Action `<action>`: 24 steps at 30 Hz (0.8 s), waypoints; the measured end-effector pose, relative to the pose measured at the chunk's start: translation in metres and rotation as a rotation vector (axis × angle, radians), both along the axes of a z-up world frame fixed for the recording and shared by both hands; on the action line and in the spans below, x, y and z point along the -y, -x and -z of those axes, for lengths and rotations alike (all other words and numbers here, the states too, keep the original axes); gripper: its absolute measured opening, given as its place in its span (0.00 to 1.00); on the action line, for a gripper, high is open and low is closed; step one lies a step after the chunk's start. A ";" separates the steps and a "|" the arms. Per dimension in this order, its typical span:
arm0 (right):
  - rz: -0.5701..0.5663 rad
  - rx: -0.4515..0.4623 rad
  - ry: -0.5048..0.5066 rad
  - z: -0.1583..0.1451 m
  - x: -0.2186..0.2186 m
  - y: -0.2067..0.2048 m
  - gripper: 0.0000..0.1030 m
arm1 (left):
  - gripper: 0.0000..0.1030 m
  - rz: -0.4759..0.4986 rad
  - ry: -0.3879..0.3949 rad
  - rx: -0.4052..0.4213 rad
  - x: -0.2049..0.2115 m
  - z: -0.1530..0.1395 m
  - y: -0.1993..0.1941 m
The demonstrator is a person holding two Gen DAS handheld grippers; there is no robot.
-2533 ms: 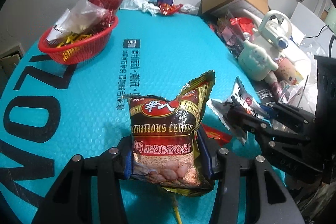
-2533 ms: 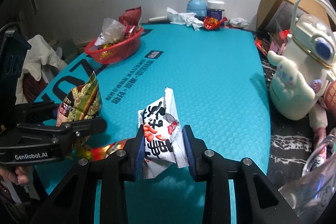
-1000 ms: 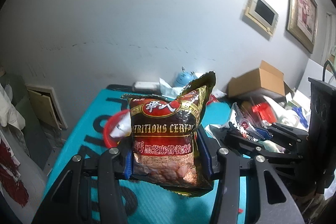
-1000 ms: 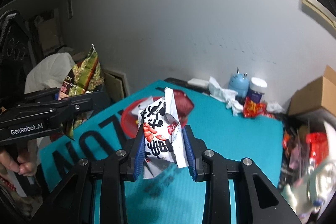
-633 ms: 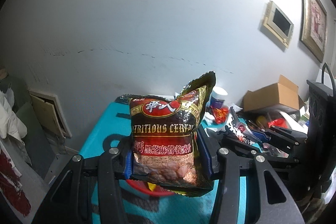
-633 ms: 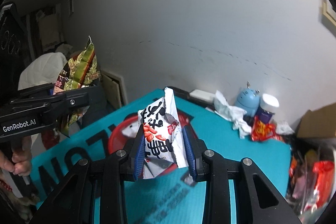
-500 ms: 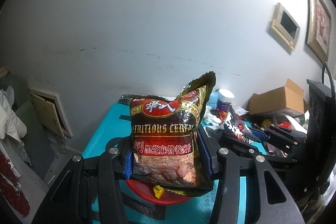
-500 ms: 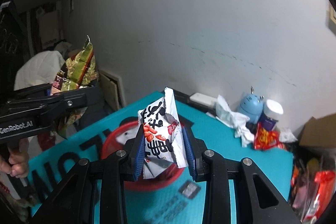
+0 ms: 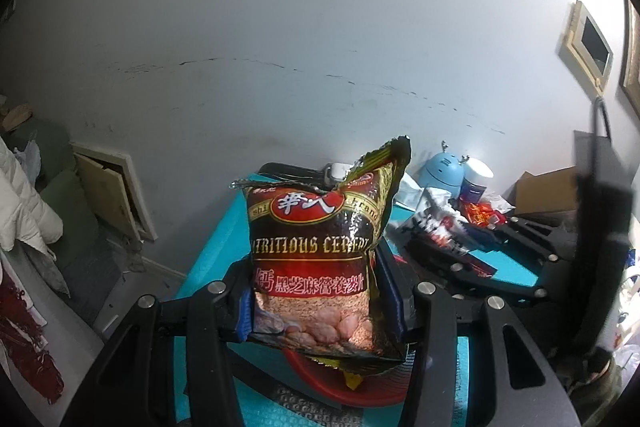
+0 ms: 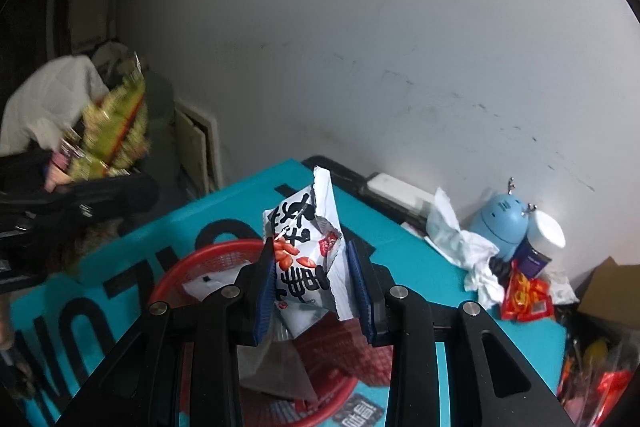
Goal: Organize snacks
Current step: 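Lift and carry both packets over the red basket with both grippers, then open both grippers to drop the packets into the basket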
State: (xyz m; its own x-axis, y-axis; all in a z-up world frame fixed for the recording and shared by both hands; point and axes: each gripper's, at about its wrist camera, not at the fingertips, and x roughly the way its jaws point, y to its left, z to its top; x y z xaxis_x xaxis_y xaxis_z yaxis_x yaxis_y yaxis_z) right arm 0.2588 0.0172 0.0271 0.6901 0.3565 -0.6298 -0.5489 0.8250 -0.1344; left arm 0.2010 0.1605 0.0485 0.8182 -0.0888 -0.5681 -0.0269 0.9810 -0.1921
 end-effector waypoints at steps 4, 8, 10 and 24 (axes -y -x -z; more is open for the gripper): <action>-0.025 -0.059 0.018 0.016 -0.009 -0.002 0.32 | 0.47 -0.010 -0.006 -0.007 -0.001 0.001 -0.001; -0.047 -0.062 0.042 0.026 -0.013 0.007 0.33 | 0.47 -0.004 -0.008 -0.021 -0.002 0.004 -0.005; -0.046 -0.070 0.038 0.027 -0.013 0.009 0.33 | 0.47 0.002 -0.005 -0.030 -0.002 0.006 -0.006; -0.006 -0.051 0.036 0.010 0.003 0.013 0.57 | 0.47 0.049 0.001 -0.120 0.004 0.028 -0.015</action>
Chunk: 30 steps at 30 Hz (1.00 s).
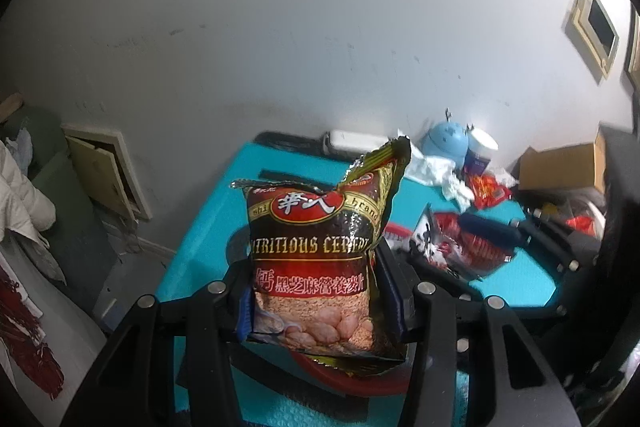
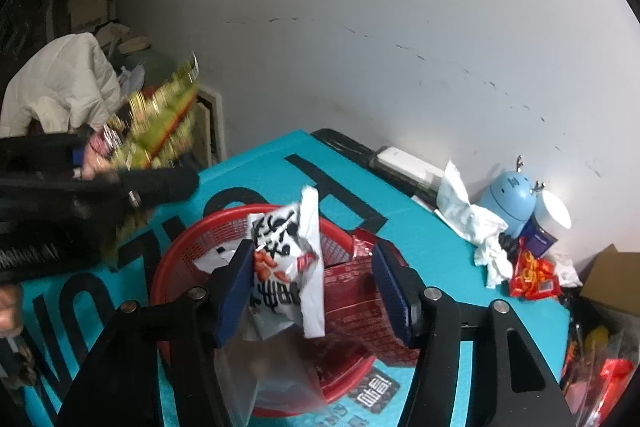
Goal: Organize snacks
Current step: 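Open both grippers to drop the packets into the basket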
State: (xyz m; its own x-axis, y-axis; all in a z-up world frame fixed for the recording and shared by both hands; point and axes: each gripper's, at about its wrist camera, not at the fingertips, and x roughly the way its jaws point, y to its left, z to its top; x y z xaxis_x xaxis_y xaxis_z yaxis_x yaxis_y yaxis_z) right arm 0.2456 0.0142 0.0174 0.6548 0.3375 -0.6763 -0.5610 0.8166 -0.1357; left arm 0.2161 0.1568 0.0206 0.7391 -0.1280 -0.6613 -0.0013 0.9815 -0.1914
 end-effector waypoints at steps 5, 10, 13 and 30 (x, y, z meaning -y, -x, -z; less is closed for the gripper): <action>0.008 0.046 0.042 -0.001 0.001 0.006 0.57 | 0.47 0.017 0.053 -0.044 0.000 0.019 0.001; 0.014 0.062 0.050 -0.002 0.008 0.011 0.57 | 0.47 0.039 0.062 -0.072 0.004 0.029 0.000; 0.025 0.066 0.036 -0.008 0.016 0.014 0.57 | 0.47 0.048 0.060 -0.085 0.008 0.031 -0.001; 0.091 0.015 -0.003 -0.009 0.047 0.035 0.57 | 0.57 0.081 0.005 -0.168 0.036 0.049 -0.015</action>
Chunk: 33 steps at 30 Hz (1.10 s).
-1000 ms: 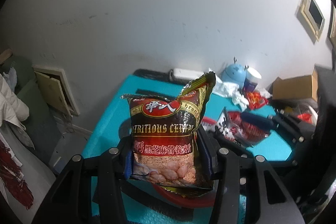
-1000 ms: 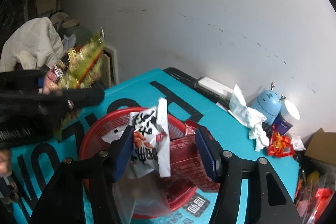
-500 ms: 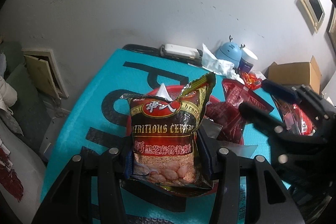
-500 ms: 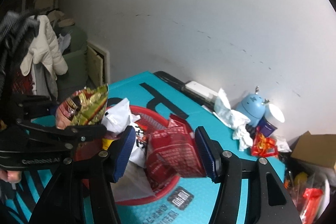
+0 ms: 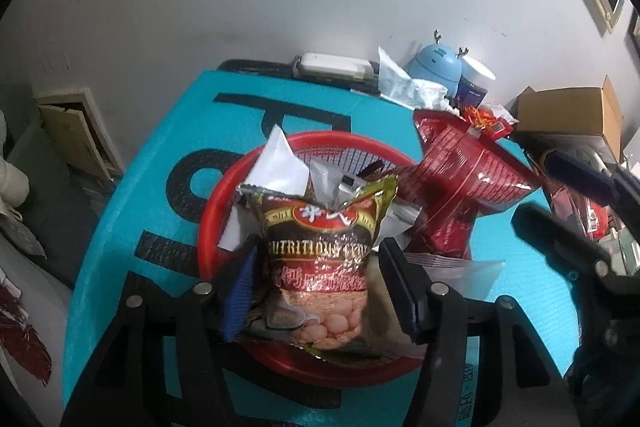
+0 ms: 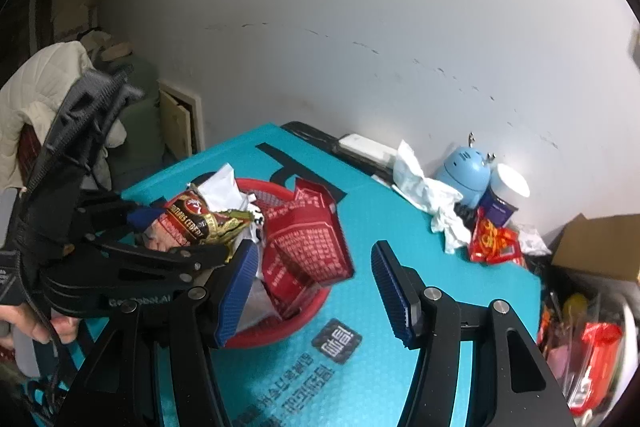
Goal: Organize snacks
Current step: 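Open both grippers to drop the packets into the basket, then lift both grippers away from the basket toward the remaining candies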
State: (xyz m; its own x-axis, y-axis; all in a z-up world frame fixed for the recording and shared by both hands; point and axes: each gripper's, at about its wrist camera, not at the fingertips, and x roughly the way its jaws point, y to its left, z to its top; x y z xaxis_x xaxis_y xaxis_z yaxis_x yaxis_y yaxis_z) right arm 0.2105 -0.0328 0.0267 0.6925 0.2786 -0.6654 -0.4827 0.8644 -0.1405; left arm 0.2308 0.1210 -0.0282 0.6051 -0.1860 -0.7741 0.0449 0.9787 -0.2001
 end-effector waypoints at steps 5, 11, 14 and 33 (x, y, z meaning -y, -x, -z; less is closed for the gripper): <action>0.008 -0.019 -0.025 0.000 0.004 0.002 0.57 | 0.57 -0.019 -0.018 0.022 -0.001 -0.015 0.006; 0.009 -0.026 -0.062 -0.008 0.009 0.005 0.57 | 0.57 -0.031 -0.036 0.070 -0.002 -0.040 0.020; 0.010 -0.016 -0.078 -0.015 0.011 0.010 0.57 | 0.57 -0.032 -0.055 0.101 0.000 -0.055 0.030; 0.037 0.155 -0.174 -0.104 0.049 0.095 0.61 | 0.57 0.024 -0.119 0.359 0.039 -0.162 0.130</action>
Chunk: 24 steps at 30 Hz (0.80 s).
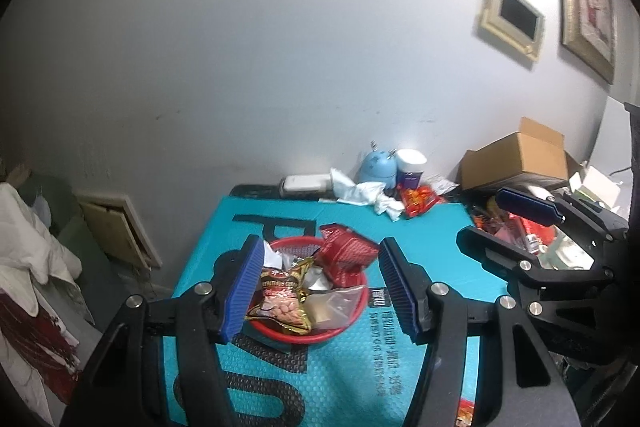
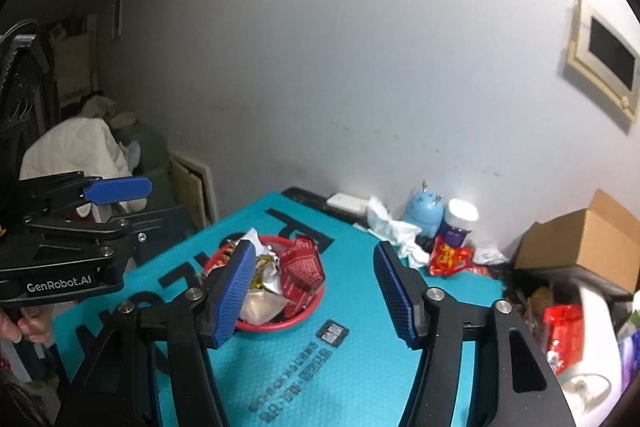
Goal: Organize snacks
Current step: 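Lift both grippers away from the basket toward the remaining candies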
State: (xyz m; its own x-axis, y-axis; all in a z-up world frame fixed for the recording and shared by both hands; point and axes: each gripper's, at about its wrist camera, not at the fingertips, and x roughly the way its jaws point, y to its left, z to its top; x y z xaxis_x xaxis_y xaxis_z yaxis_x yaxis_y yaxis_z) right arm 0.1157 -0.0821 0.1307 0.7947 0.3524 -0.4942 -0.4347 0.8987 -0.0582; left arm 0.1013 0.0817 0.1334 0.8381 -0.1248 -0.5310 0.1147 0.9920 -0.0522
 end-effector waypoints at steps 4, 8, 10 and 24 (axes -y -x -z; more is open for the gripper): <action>0.003 0.036 -0.016 -0.013 0.009 0.023 0.61 | 0.57 0.018 -0.016 0.032 0.011 -0.013 0.023; 0.012 0.057 -0.025 -0.020 0.020 0.046 0.64 | 0.57 0.047 -0.021 0.055 0.023 -0.020 0.044; 0.021 0.062 -0.030 -0.022 0.025 0.057 0.64 | 0.57 0.064 -0.020 0.062 0.029 -0.021 0.054; 0.096 0.041 -0.050 -0.004 0.060 0.120 0.66 | 0.57 0.178 -0.013 0.040 0.068 -0.002 0.108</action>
State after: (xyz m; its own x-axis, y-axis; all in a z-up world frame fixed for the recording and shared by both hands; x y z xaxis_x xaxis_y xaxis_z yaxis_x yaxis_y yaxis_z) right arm -0.0041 -0.1423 0.1352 0.8454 0.2967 -0.4441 -0.3443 0.9384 -0.0286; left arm -0.0062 0.0133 0.1352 0.8240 -0.2669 -0.4998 0.2907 0.9563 -0.0316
